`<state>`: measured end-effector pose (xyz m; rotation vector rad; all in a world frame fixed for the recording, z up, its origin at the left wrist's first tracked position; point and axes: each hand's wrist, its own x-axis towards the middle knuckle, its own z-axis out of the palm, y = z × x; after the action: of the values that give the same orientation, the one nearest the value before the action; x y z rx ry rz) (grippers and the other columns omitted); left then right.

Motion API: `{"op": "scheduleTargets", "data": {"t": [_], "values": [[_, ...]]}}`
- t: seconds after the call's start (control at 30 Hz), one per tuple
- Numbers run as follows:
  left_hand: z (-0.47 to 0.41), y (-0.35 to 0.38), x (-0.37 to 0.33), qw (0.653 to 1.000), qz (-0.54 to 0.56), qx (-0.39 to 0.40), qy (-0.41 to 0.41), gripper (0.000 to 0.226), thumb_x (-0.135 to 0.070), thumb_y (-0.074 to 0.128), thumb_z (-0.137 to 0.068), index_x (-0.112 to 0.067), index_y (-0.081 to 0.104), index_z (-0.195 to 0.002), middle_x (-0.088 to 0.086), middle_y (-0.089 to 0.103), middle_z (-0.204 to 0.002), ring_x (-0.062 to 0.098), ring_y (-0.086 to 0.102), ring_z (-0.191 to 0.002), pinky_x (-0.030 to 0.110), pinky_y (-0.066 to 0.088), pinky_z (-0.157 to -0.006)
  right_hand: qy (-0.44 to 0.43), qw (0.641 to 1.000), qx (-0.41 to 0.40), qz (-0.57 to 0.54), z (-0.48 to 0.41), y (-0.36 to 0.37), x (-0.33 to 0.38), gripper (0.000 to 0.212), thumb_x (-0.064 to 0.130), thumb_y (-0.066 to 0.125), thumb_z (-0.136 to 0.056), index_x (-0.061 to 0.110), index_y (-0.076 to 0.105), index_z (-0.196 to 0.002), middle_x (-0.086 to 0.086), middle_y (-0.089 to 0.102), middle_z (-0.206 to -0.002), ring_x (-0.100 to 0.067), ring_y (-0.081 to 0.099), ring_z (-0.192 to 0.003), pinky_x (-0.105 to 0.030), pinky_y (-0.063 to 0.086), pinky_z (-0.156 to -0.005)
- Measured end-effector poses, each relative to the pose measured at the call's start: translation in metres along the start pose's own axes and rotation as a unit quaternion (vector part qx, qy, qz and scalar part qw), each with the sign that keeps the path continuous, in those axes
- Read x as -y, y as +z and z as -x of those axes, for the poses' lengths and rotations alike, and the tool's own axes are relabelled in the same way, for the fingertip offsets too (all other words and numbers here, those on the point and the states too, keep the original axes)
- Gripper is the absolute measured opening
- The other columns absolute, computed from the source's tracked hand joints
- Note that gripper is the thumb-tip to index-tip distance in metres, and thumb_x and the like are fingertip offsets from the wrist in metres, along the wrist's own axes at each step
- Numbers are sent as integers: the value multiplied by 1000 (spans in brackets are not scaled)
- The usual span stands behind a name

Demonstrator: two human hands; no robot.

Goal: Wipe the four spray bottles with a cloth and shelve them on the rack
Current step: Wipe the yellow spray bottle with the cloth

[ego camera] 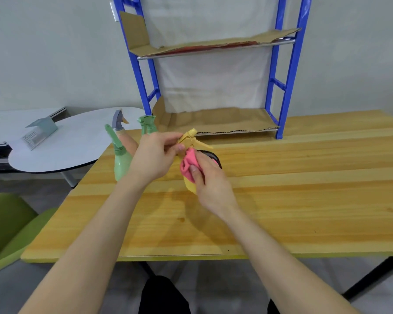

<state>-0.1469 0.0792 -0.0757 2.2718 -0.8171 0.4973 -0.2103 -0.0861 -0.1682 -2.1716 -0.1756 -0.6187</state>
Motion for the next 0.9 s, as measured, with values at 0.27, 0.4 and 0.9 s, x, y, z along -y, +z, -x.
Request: {"op": "scheduleTargets", "data": {"t": [0.27, 0.4, 0.9], "values": [[0, 13, 1, 994, 67, -46, -78, 27, -30, 85, -92, -17, 62, -98, -14, 81, -79, 2, 75, -76, 20, 58, -74, 182, 978, -88, -55, 16, -43, -31, 30, 34, 45, -115, 28, 71, -130, 16, 73, -99, 4, 67, -88, -33, 54, -80], [-7, 33, -9, 991, 109, -42, -69, 28, -26, 90, -88, -15, 65, -95, -11, 81, -80, 5, 77, -79, 25, 61, -78, 23, 980, -136, -145, -7, -68, 6, 39, 24, 44, -116, 34, 54, -153, 23, 64, -140, 20, 56, -121, -11, 43, -99], [-3, 34, -12, 994, 94, -9, -48, 23, -21, 86, -92, -16, 68, -105, -9, 82, -83, 20, 73, -87, 28, 58, -84, 70, 984, -136, -93, -7, -75, -26, 20, 38, 48, -114, 29, 66, -111, -2, 73, -91, -13, 64, -79, -43, 51, -75]]}}
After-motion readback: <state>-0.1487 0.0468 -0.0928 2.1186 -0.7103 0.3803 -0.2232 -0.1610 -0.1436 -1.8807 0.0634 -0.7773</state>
